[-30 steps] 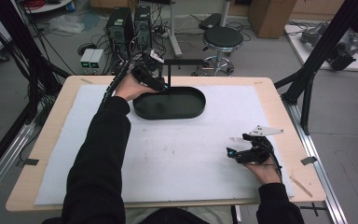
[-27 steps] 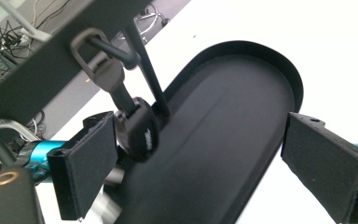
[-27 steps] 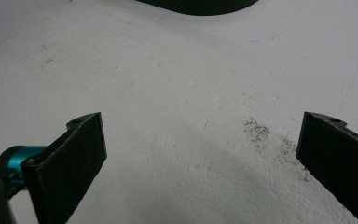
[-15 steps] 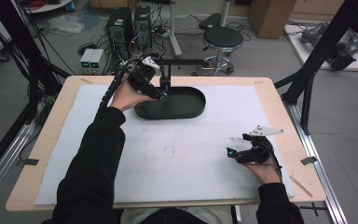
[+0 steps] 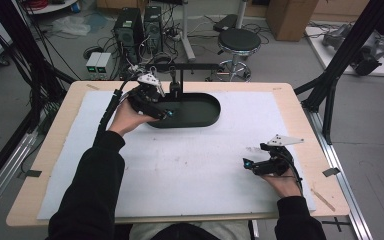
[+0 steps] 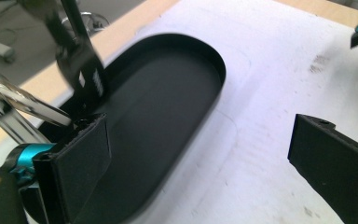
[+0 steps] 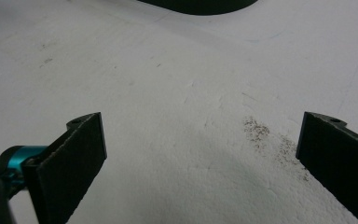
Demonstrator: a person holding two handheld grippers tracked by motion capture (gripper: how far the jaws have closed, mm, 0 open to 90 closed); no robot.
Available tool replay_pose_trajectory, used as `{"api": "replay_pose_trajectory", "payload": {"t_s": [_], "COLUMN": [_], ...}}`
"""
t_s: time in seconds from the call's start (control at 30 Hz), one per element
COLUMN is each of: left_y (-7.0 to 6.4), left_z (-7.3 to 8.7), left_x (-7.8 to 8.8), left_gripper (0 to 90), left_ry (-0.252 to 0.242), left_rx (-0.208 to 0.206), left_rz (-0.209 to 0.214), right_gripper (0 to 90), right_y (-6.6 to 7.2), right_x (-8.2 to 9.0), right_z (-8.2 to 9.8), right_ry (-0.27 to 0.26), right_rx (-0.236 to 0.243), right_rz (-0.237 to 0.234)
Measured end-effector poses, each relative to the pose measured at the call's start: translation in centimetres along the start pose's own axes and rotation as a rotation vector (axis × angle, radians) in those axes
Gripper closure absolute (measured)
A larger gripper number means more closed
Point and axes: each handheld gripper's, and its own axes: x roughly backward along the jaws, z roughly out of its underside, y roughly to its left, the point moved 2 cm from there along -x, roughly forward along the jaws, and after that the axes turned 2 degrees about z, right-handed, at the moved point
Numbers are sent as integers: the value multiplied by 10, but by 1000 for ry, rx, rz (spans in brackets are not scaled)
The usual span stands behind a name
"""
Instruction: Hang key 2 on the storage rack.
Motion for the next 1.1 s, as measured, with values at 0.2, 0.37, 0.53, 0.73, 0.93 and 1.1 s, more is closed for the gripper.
{"api": "replay_pose_trajectory", "payload": {"t_s": [0.2,0.37,0.53,0.73,0.93,1.1], "left_y": [-1,0,4,7,11,16], "left_z": [17,35,48,62,87,107], "left_x": [6,10,20,39,60,75], "left_gripper": [62,62,62,62,62,62], "left_ry": [-10,-4,-20,-70,-127,-195], "left_rx": [20,38,63,82,114,162], "left_rz": [13,18,2,-32,-80,-115], "right_gripper": [8,8,8,8,8,8], "right_y": [0,0,0,0,0,2], "right_x": [0,0,0,0,-1,-2], "right_z": [0,1,1,1,1,1], "right_ry": [4,5,5,7,8,16], "right_rx": [2,4,5,3,4,4], "right_rz": [2,2,1,1,2,2]}}
